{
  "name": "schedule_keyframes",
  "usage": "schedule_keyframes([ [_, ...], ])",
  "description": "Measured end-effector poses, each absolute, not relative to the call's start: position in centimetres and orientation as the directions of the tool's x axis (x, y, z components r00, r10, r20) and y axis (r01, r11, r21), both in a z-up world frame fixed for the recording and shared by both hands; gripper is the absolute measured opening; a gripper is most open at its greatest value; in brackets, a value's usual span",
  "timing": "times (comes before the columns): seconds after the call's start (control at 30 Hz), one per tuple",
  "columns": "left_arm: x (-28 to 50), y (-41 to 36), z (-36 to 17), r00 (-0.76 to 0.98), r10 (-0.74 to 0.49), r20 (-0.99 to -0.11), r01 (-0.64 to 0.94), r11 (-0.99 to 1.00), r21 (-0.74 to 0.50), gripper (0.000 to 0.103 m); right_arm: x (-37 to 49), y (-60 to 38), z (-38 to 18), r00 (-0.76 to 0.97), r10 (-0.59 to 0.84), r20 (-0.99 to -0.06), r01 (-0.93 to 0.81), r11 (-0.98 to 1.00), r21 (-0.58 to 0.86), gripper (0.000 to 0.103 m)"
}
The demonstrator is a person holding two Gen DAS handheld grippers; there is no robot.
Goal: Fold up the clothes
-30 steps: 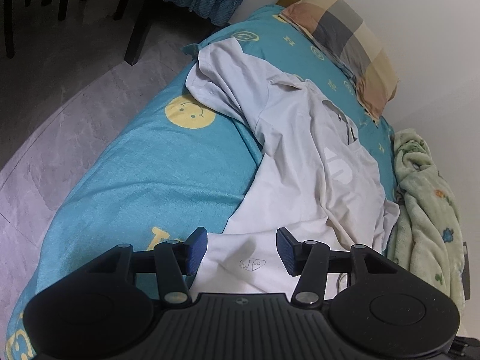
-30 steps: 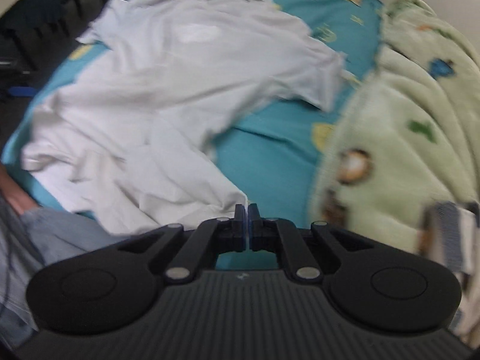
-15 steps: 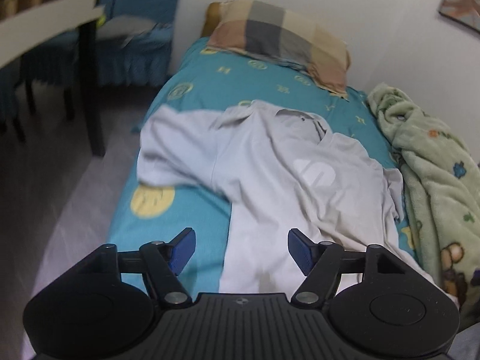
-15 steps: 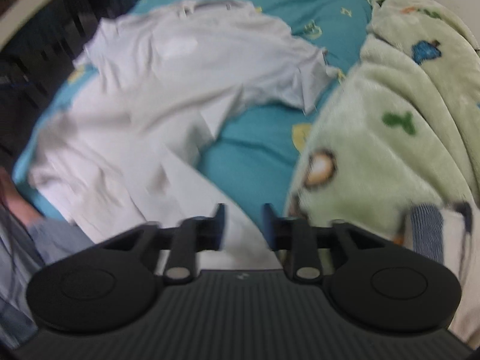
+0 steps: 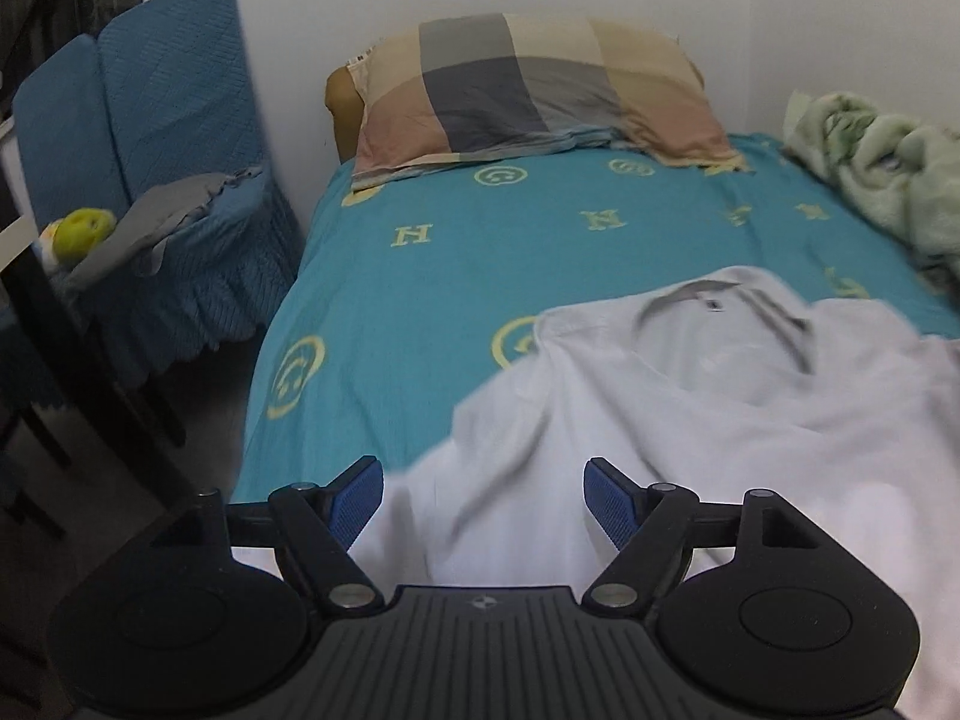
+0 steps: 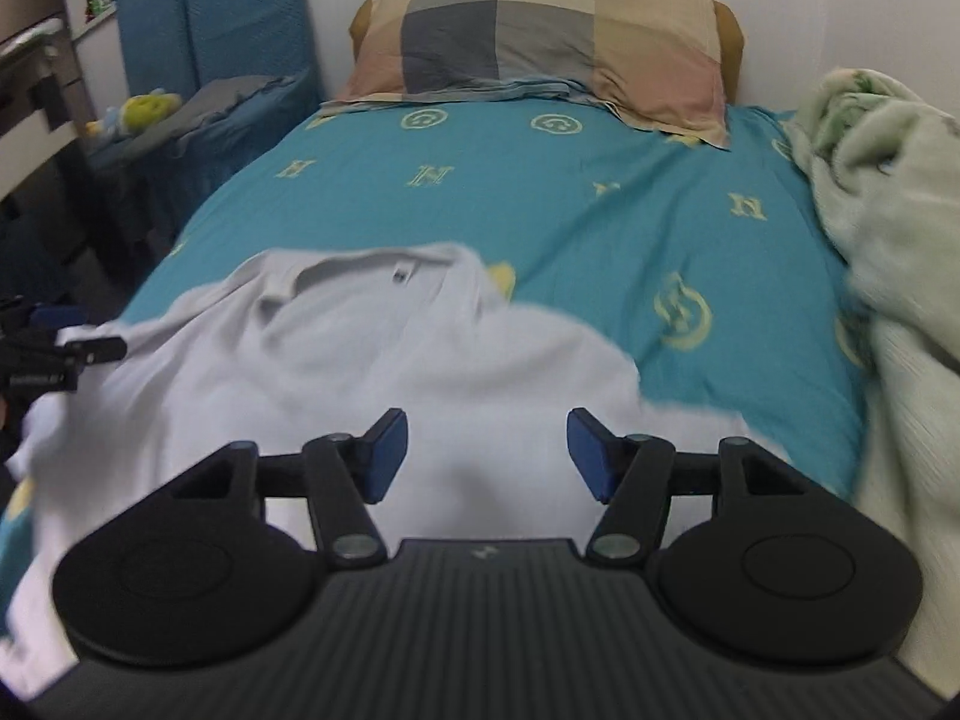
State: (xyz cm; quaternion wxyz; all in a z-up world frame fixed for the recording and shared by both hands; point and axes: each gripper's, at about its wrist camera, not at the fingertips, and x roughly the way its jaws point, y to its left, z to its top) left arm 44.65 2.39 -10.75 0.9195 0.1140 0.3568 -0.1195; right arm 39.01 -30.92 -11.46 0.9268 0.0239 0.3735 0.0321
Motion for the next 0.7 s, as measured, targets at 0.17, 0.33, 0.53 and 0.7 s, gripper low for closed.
schedule_keyframes([
  [0.17,51.5,0.7,-14.8,0.674,-0.198,-0.712,0.365,0.927,0.087,0.078,48.1,-30.5,-16.1,0.717,0.083,-0.692,-0.011,0.994,0.108,0.061],
  [0.33,54.7,0.2,-15.0,0.646,-0.267,-0.716,0.43,0.901,0.052,0.037,51.3,-29.4,-17.9,0.718,0.041,-0.695,-0.013,0.999,0.045,0.061],
  [0.53,54.7,-1.2,-13.1,0.652,-0.219,-0.726,0.432,0.894,0.118,0.004,51.1,-28.1,-16.0,0.73,-0.025,-0.683,-0.005,0.999,-0.042,0.009],
  [0.7,54.9,-0.1,-9.4,0.752,-0.181,-0.635,0.337,0.932,0.133,0.004,51.5,-28.9,-12.1,0.795,-0.081,-0.601,0.079,0.996,-0.029,0.008],
])
